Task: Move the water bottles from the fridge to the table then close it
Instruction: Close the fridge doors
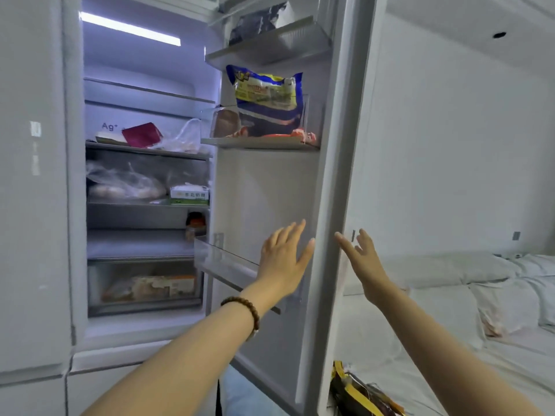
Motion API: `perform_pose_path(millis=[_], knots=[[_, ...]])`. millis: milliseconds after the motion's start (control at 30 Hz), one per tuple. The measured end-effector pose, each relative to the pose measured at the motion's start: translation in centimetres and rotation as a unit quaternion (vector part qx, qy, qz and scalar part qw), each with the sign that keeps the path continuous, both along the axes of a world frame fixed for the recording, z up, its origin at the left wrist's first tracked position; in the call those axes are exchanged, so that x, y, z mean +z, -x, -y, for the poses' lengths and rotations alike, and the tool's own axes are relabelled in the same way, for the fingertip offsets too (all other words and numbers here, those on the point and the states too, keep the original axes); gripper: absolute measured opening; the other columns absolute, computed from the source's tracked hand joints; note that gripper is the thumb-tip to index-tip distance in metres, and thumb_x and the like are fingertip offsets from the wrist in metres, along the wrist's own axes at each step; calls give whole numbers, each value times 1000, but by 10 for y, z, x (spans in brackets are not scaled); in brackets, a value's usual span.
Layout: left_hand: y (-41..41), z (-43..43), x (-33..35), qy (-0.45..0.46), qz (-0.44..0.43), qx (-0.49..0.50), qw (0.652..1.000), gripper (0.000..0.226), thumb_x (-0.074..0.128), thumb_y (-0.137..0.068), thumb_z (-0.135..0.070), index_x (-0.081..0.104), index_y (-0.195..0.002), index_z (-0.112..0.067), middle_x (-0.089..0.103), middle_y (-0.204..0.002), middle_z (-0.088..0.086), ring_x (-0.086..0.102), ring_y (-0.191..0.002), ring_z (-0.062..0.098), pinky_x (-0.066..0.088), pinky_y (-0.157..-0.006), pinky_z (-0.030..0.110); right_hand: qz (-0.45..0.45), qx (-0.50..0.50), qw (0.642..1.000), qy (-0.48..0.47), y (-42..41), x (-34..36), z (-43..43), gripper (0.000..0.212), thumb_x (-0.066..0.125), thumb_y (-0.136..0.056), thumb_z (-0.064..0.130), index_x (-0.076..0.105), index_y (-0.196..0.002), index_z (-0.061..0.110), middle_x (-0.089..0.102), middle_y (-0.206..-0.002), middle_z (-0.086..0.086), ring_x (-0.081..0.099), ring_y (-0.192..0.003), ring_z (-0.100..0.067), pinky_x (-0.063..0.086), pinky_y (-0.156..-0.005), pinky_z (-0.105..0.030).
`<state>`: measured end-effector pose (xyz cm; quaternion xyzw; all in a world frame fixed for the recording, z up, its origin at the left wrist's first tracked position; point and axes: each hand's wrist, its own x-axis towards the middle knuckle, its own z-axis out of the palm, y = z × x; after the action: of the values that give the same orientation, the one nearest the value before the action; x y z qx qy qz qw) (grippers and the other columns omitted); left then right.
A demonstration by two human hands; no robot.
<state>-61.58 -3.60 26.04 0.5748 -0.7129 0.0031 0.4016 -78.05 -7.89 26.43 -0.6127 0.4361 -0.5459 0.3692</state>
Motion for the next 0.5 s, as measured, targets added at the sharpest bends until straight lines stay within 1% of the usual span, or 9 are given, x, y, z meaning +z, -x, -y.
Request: perform_pose_path(millis=[67, 133, 200, 267, 367, 433, 500], knots=[[5, 3, 2, -13, -15, -6, 1000, 58, 18, -94, -55, 8, -147, -34, 18, -156, -5, 10, -143, 16, 10, -117, 40, 17, 40, 999, -19, -4, -3, 8, 94, 58, -78, 60, 7, -150, 27, 6, -160, 5, 11, -146, -13, 17, -115, -39], [8, 3, 2, -46, -76, -40, 995, 58, 21, -93, -56, 6, -147, -39, 18, -156, -6, 12, -144, 18, 15, -115, 41, 41, 54, 997, -31, -9, -5, 10, 90, 54, -81, 60, 7, -150, 26, 5, -160, 3, 9, -147, -14, 15, -116, -40], [8, 5, 1, -57, -155, -78, 983, 59, 25, -93, -56, 4, -146, -41, 16, -156, -7, 16, -144, 17, 19, -115, 40, 67, 53, 996, -27, -14, -7, 7, 82, 50, -84, 59, 11, -149, 27, 10, -159, 3, 12, -146, -15, 17, -115, -39], [6, 5, 1, -46, -204, -90, 974, 61, 30, -92, -55, 3, -145, -41, 16, -157, -7, 22, -142, 16, 23, -115, 42, 86, 54, 995, -11, -18, -10, 0, 72, 48, -87, 56, 19, -146, 25, 20, -156, 3, 20, -143, -15, 21, -112, -35], [-1, 1, 4, -7, -257, -77, 963, 72, 39, -85, -60, 4, -145, -40, 20, -155, -5, 31, -137, 19, 32, -110, 44, 111, 76, 991, 11, -29, -14, -20, 53, 41, -92, 51, 33, -136, 23, 37, -141, 6, 35, -130, -11, 26, -105, -29], [-7, -7, 5, 50, -282, -66, 956, 85, 48, -79, -66, 4, -146, -38, 14, -156, -10, 23, -138, 10, 27, -112, 37, 113, 93, 989, 29, -42, -18, -32, 48, 38, -91, 52, 40, -127, 22, 46, -132, 5, 43, -123, -12, 31, -103, -29], [-18, -17, 7, 110, -296, -46, 948, 95, 55, -73, -66, 4, -146, -35, 9, -156, -13, 14, -136, -1, 19, -111, 29, 111, 117, 986, 49, -59, -20, -45, 53, 39, -84, 58, 44, -120, 20, 52, -120, 5, 48, -114, -12, 38, -96, -27]])
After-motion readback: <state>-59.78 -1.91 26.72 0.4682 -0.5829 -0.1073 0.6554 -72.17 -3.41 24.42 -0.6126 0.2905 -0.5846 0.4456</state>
